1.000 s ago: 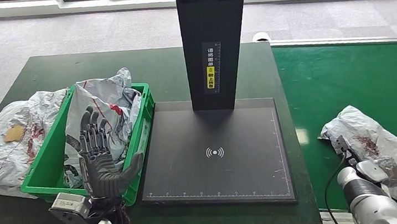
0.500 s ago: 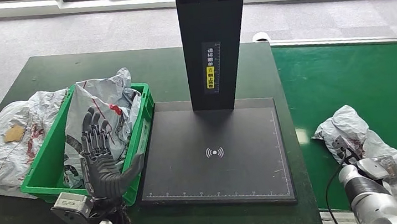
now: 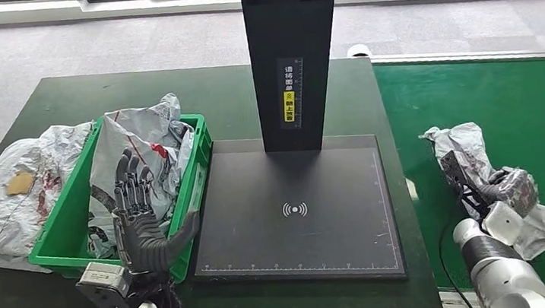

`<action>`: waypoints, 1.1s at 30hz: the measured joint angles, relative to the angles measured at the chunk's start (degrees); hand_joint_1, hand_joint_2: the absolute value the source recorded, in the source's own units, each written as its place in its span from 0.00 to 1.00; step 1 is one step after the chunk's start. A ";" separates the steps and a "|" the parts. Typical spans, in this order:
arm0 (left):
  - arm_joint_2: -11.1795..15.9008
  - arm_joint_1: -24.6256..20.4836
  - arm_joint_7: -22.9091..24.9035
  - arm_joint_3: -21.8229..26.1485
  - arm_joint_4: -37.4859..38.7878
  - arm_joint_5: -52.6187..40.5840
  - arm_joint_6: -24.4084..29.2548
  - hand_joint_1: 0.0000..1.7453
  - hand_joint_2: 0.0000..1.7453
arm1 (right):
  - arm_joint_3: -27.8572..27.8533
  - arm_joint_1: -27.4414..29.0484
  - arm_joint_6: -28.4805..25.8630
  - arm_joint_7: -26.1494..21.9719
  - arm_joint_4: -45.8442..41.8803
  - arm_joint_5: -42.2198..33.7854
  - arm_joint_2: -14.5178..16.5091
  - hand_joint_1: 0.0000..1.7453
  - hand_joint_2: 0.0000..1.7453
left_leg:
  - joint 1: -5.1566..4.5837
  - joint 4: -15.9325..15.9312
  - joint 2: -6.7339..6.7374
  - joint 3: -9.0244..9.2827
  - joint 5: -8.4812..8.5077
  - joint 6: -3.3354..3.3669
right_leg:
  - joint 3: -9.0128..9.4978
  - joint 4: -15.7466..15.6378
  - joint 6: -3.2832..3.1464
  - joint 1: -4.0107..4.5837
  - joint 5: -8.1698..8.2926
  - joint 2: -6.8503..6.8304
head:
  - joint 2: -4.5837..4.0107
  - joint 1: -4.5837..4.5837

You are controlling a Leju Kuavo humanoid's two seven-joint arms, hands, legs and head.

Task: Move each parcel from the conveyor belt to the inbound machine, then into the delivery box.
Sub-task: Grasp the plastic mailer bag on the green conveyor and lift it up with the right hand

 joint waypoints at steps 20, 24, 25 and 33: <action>0.13 -1.00 0.00 0.59 3.29 -0.08 0.88 0.00 1.00 | 2.78 10.70 -1.94 -22.92 -33.47 -6.18 14.89 1.00 1.00 | 0.01 -0.01 0.03 -0.02 0.01 -0.03 | -0.06 0.00 0.00 0.00 -0.01 0.06 | 0.00 0.01; 0.13 -1.17 0.00 0.73 3.75 -0.10 0.88 0.00 1.00 | 5.03 14.07 -1.95 -27.37 -40.49 -8.40 17.87 1.00 1.00 | 0.02 -0.02 0.02 -0.02 0.00 -0.03 | -0.06 0.00 -0.02 0.01 -0.03 0.05 | 0.00 0.01; 0.13 -1.18 0.00 0.79 3.85 -0.11 0.88 0.00 1.00 | 5.98 15.16 -1.95 -28.60 -42.45 -8.97 18.70 1.00 1.00 | 0.02 -0.02 0.03 -0.02 0.00 -0.03 | -0.06 0.01 -0.03 0.01 -0.04 0.05 | 0.00 0.02; 0.13 -1.18 0.00 0.99 4.06 -0.10 0.87 0.00 1.00 | 17.60 23.18 -1.94 -29.66 -55.23 -9.39 22.79 1.00 1.00 | 0.03 -0.04 0.10 -0.02 -0.01 -0.05 | -0.09 0.01 -0.06 0.02 -0.07 0.09 | 0.00 0.01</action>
